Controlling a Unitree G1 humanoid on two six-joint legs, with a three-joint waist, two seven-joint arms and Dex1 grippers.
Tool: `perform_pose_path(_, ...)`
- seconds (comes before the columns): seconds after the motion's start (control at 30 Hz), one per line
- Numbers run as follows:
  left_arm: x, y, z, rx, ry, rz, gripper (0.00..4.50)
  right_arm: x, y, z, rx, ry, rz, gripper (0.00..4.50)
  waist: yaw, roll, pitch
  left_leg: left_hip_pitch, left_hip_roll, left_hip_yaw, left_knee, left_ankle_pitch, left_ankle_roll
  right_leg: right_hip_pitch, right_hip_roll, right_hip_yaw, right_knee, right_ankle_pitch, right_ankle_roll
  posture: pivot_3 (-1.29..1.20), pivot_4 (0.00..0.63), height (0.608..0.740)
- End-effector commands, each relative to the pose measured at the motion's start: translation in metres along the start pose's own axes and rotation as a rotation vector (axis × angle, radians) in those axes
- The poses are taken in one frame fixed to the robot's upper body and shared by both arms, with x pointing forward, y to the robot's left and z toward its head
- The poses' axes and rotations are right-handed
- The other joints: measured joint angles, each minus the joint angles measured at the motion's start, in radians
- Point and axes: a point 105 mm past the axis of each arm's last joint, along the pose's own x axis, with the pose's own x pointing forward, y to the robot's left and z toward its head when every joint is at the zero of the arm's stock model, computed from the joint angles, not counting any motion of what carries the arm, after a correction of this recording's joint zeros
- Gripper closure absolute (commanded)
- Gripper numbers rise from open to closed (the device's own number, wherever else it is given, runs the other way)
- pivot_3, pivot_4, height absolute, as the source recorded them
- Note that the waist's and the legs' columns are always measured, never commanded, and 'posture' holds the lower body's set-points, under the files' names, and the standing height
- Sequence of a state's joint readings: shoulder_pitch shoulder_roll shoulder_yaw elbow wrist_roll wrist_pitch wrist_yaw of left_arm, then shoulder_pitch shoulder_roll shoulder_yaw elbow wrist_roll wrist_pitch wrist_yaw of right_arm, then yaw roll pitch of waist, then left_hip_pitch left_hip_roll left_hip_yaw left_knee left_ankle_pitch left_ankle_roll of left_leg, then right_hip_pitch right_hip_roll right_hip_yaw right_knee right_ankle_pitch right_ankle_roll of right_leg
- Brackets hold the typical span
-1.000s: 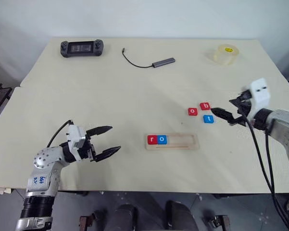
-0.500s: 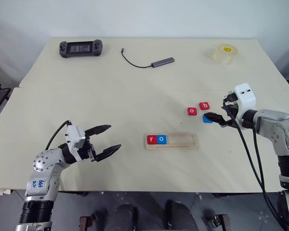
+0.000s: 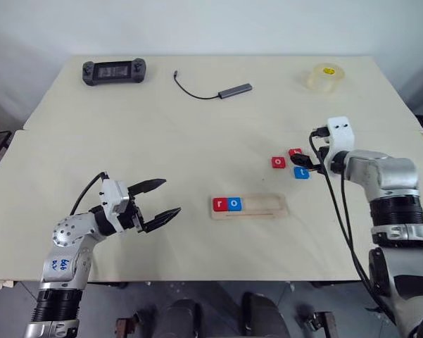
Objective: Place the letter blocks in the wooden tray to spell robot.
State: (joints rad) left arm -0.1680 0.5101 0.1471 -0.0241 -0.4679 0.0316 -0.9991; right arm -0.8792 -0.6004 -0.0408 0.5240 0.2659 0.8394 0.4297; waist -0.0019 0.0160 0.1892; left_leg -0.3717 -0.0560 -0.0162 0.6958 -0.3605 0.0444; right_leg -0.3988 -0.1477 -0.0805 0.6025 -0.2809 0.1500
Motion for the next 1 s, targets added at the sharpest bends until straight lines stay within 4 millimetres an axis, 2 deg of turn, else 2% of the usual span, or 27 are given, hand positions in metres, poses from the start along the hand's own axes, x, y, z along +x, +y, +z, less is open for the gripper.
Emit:
perform_pose_path(0.03,0.000,-0.002,0.010,0.033,-0.024,-0.005,0.07,0.003,-0.003,0.012,-0.028,-0.045,-0.014,0.00,-0.003,0.000,0.000,0.000,0.000,0.000,0.000,0.000,0.000,0.000,0.000,0.000,0.000,0.000,0.000,0.00,0.150,0.740)
perform_pose_path(0.17,-0.001,-0.003,0.010,0.032,-0.023,0.000,0.07,0.010,0.001,0.009,-0.047,-0.038,-0.007,0.00,-0.009,0.000,0.000,0.000,0.000,0.000,0.000,0.000,0.000,0.000,0.000,0.000,0.000,0.000,0.000,0.00,0.150,0.740)
perform_pose_path(0.27,-0.002,-0.003,0.010,0.033,-0.024,0.004,0.00,0.013,0.004,0.007,-0.054,-0.038,-0.001,0.56,-0.013,0.000,0.000,0.000,0.001,0.000,0.000,0.000,0.000,0.000,0.000,0.000,0.000,0.000,0.000,0.00,0.150,0.740)
perform_pose_path(0.5,0.001,-0.001,0.011,0.031,-0.031,-0.001,0.00,0.013,0.009,0.010,-0.110,-0.066,0.041,2.96,-0.014,0.000,0.000,0.000,0.001,0.000,0.000,0.000,0.000,0.000,0.000,0.001,0.001,0.000,0.000,0.00,0.150,0.740)
perform_pose_path(0.67,0.006,-0.002,0.011,0.030,-0.040,-0.017,0.00,-0.002,0.003,0.021,-0.130,-0.110,0.031,3.04,-0.013,0.000,0.000,0.000,0.001,0.000,0.000,0.000,0.000,0.000,0.000,0.001,0.001,0.000,0.000,0.00,0.150,0.740)
perform_pose_path(0.8,0.010,-0.001,0.009,0.026,-0.045,-0.041,0.00,-0.039,0.003,0.030,-0.146,-0.143,0.032,3.04,0.001,0.000,0.000,0.000,0.000,0.000,0.000,0.000,0.000,-0.001,0.000,0.001,0.001,0.000,0.000,0.00,0.150,0.740)
perform_pose_path(0.9,0.012,0.000,0.007,0.022,-0.048,-0.062,0.00,-0.063,0.006,0.021,-0.121,-0.142,0.014,3.04,0.003,0.000,0.000,-0.001,0.000,0.000,-0.001,0.000,0.000,-0.002,0.000,0.000,0.000,0.000,0.000,0.00,0.150,0.740)
perform_pose_path(1.0,0.019,0.000,0.005,0.003,-0.056,-0.107,0.00,-0.087,0.017,-0.003,-0.098,-0.124,0.010,3.04,0.013,0.000,0.000,-0.001,0.000,0.000,-0.001,0.000,0.000,-0.002,0.000,0.000,0.001,0.000,0.000,0.00,0.150,0.740)
